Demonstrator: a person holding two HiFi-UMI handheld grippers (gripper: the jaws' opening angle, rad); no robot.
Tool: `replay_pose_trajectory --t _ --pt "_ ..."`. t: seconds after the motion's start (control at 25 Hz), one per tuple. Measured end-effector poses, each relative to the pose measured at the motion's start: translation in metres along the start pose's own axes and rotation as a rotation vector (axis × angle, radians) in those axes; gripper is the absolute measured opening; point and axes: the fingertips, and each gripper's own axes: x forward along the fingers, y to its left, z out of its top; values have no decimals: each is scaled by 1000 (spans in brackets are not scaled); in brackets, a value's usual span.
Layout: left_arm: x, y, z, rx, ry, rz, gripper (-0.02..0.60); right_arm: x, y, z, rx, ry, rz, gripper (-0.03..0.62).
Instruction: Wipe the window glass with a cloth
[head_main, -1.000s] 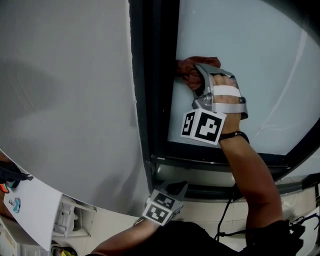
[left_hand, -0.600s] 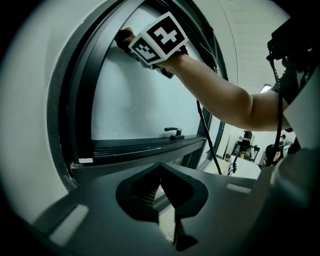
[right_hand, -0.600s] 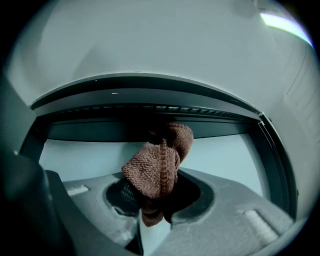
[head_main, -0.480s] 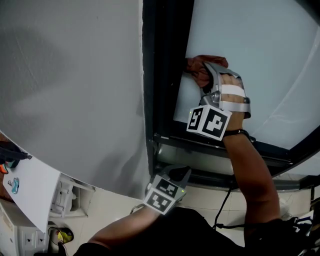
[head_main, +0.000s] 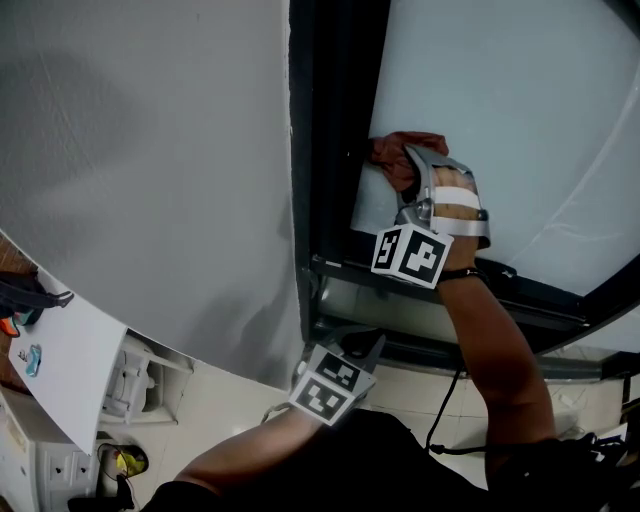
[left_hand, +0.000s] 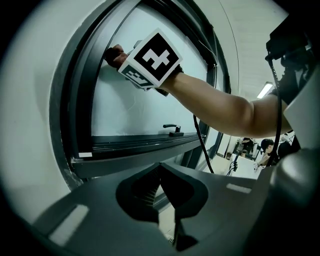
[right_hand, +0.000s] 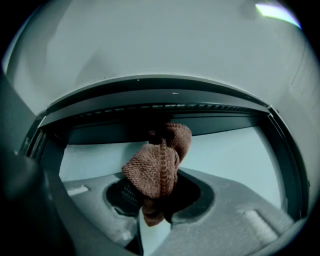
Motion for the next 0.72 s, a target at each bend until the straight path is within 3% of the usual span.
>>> replay_pose_trajectory --t 0.72 --pt "-2 5 -8 -8 20 34 17 -7 65 -5 55 -18 39 94"
